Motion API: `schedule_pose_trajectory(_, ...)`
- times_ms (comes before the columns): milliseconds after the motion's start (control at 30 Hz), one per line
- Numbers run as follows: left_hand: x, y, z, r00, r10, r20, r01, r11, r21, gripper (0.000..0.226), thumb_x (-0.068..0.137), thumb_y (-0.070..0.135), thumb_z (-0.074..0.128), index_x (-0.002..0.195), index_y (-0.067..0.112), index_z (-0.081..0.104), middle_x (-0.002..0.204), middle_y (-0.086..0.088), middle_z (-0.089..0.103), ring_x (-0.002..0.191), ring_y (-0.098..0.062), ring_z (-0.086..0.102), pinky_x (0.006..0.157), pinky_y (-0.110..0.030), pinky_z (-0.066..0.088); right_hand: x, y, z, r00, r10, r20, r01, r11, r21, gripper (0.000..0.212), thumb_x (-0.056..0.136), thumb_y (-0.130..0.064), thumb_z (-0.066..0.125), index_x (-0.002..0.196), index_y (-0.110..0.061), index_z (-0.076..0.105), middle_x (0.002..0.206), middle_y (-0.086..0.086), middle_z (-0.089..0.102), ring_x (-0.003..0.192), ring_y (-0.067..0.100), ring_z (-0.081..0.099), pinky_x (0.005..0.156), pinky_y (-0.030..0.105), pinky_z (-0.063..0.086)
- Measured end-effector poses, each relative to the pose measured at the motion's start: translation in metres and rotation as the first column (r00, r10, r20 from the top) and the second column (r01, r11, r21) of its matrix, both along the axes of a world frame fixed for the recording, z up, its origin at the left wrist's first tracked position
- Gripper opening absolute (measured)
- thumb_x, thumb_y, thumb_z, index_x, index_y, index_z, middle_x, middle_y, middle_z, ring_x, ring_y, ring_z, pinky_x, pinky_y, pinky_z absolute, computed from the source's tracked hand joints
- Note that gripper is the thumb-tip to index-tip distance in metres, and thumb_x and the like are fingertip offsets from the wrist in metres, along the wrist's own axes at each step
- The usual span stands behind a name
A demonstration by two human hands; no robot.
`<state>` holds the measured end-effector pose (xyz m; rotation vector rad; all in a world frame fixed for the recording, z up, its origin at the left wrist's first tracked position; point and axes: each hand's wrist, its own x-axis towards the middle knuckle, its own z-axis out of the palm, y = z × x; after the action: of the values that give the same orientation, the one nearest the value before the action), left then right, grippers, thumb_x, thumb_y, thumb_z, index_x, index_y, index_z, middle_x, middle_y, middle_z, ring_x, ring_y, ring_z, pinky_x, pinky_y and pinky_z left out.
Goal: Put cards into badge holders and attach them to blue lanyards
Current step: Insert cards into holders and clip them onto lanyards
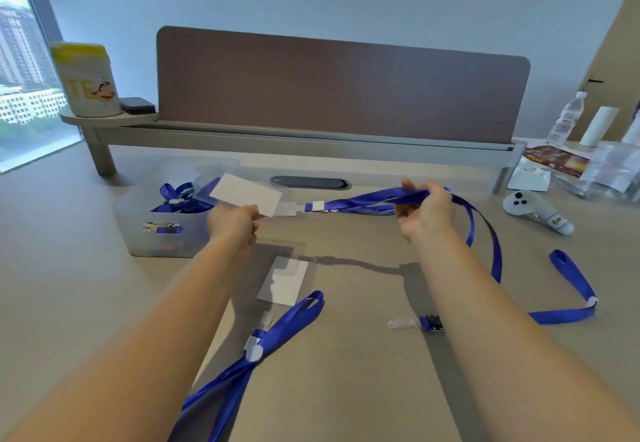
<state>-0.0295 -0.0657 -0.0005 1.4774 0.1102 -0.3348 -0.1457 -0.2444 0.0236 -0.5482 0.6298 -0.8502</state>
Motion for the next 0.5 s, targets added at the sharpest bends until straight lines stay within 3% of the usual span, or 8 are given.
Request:
schedule_pose_trajectory(133,-0.001,-0.018,-0.011,0.988,0.070,-0.136,-0.077,0.996,-0.049,0.019,0.087,0.004,0.053,0.068,0.002,0.050,0.061,-0.009,0.050,0.033,-0.009,0.053,0.030,-0.011,0.041,-0.014,-0.033,-0.011,0.930,-0.059,-0.364,-0.004,0.985,-0.170,0.024,0.091,-0.016,0.044,0.067,-0.018,0.048,0.068,-0.003,0.057,0.064,0.010,0.049,0.055,0.020,0.034)
schedule_pose_trajectory(200,-0.002,-0.028,-0.015,0.975,0.072,-0.210,-0.097,0.989,-0.114,0.009,0.089,0.005,0.051,0.088,-0.002,0.056,0.066,-0.010,0.053,0.042,-0.009,0.057,0.031,-0.010,0.043,-0.018,-0.049,-0.016,0.866,-0.086,-0.492,-0.020,0.978,-0.207,0.024,0.088,-0.015,0.046,0.064,-0.018,0.045,0.063,-0.003,0.047,0.056,0.010,0.041,0.050,0.020,0.030)
schedule_pose_trajectory(267,0.001,-0.037,-0.021,0.965,0.078,-0.252,-0.124,0.978,-0.171,0.020,0.090,0.005,0.049,0.108,-0.002,0.053,0.074,-0.012,0.056,0.056,-0.013,0.056,0.034,-0.012,0.046,-0.019,-0.064,-0.020,0.829,-0.080,-0.554,-0.058,0.972,-0.228,0.026,0.087,-0.012,0.042,0.062,-0.017,0.040,0.060,-0.002,0.036,0.050,0.011,0.031,0.040,0.018,0.027)
schedule_pose_trajectory(400,0.011,-0.048,-0.028,0.952,0.090,-0.294,-0.154,0.968,-0.200,0.027,0.089,0.004,0.051,0.115,-0.002,0.051,0.088,-0.013,0.056,0.064,-0.015,0.057,0.036,-0.015,0.049,-0.015,-0.087,-0.026,0.877,-0.008,-0.480,-0.139,0.952,-0.271,0.028,0.087,-0.002,0.040,0.060,-0.010,0.042,0.059,0.003,0.042,0.038,0.009,0.034,0.027,0.011,0.021)
schedule_pose_trajectory(500,0.022,-0.053,-0.032,0.946,0.084,-0.313,-0.155,0.966,-0.209,0.026,0.090,0.006,0.051,0.115,0.000,0.052,0.074,-0.010,0.054,0.060,-0.015,0.056,0.050,-0.019,0.054,-0.008,-0.098,-0.023,0.946,-0.012,-0.323,-0.080,0.960,-0.270,0.028,0.091,-0.009,0.042,0.064,-0.011,0.049,0.060,0.002,0.053,0.035,0.006,0.039,0.031,0.014,0.027)
